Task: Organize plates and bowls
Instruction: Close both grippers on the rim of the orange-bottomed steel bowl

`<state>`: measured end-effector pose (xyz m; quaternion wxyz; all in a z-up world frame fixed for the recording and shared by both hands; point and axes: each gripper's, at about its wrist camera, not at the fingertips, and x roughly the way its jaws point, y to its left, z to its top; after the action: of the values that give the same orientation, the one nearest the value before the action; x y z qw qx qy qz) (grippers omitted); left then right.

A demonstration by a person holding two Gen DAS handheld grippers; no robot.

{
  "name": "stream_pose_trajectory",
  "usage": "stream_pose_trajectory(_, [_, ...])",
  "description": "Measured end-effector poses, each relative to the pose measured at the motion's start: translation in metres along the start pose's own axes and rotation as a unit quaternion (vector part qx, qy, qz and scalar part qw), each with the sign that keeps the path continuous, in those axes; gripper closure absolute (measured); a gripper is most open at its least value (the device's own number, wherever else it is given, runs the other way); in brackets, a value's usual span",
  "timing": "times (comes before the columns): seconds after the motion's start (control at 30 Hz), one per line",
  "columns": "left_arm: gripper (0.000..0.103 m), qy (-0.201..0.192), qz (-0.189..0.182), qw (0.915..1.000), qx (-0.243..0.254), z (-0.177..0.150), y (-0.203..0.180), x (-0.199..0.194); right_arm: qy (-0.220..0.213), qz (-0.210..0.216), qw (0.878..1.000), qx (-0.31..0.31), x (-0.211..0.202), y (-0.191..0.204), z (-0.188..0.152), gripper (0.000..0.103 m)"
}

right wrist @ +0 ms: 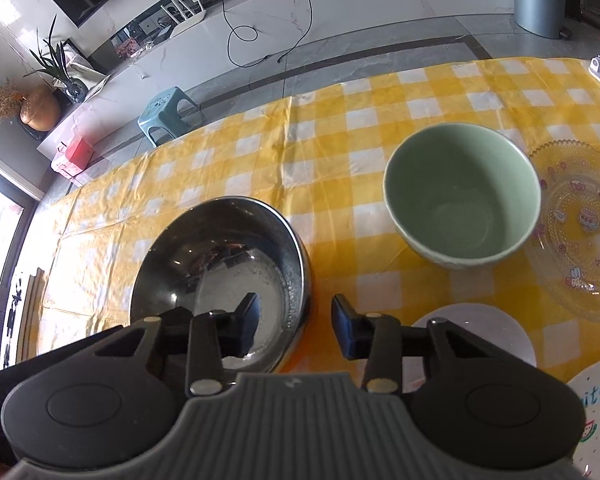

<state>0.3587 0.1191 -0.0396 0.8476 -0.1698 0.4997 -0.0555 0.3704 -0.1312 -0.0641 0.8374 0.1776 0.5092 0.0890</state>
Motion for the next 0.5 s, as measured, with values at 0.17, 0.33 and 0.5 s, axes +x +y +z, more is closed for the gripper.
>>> stream_pose_trajectory(0.17, [0.072, 0.004, 0.004, 0.9999, -0.012, -0.002, 0.001, 0.005, 0.008, 0.001, 1.0, 0.007, 0.007, -0.006, -0.001, 0.081])
stream_pose_trajectory(0.33, [0.085, 0.005, 0.012, 0.9998, -0.018, -0.002, 0.002, 0.002, 0.009, 0.003, 1.0, 0.007, 0.007, -0.005, -0.002, 0.085])
stream_pose_trajectory(0.5, [0.086, 0.004, 0.022, 0.9997, -0.007, -0.008, -0.002, -0.01, 0.013, 0.0, 1.0, -0.001, -0.001, -0.001, -0.008, 0.086])
